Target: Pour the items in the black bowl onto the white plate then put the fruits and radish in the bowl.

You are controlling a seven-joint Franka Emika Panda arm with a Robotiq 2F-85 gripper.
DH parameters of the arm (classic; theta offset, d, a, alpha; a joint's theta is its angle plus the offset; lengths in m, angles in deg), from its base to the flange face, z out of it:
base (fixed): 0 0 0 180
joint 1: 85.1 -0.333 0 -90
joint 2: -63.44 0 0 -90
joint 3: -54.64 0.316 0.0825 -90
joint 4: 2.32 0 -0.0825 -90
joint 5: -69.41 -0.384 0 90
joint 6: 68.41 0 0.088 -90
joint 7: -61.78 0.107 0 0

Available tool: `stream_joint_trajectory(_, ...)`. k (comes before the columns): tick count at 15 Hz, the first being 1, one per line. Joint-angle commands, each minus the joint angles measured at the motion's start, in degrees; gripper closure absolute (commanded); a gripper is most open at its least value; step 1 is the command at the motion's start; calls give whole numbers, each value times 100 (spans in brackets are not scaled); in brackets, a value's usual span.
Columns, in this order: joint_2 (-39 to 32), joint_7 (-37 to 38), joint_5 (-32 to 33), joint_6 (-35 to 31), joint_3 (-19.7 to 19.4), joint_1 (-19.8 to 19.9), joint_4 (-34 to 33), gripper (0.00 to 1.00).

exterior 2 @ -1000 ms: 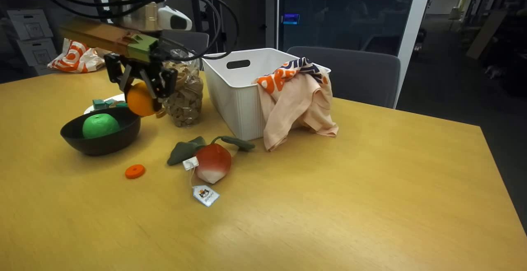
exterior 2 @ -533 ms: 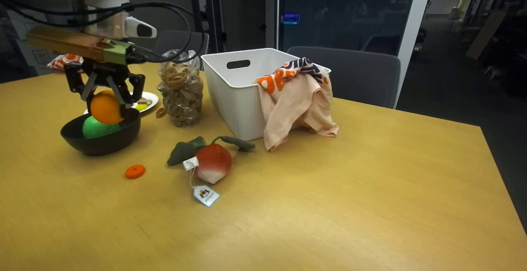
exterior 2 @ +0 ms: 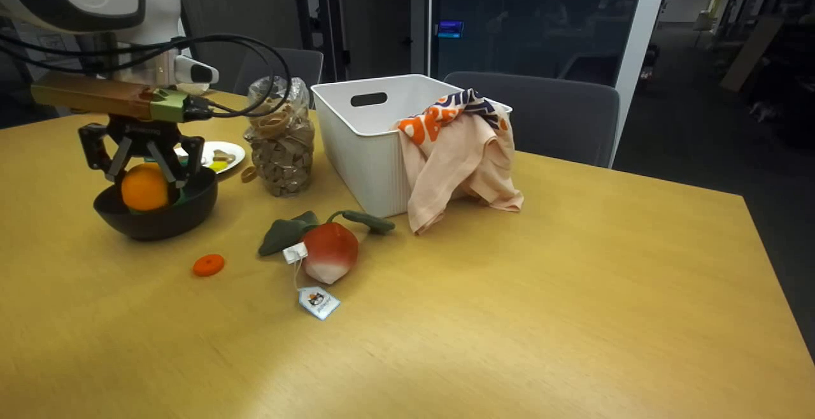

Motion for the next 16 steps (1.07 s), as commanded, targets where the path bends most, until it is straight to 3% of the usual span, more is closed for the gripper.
stream_joint_trajectory(1, -91, -118, 21, -712, 101, -49, 107, 58)
stream_joint_trajectory(5, -222, -121, 63, -1040, 149, -44, 151, 58)
stream_joint_trajectory(6, -228, -110, 60, -1067, 154, -39, 156, 8)
stream_joint_trajectory(9, -171, -68, 72, -1056, 157, -26, 176, 0)
stream_joint_trajectory(12, 151, -23, 67, -1035, 101, 21, 240, 0)
stream_joint_trajectory(16, 207, 933, 536, -1125, -96, 405, 124, 0)
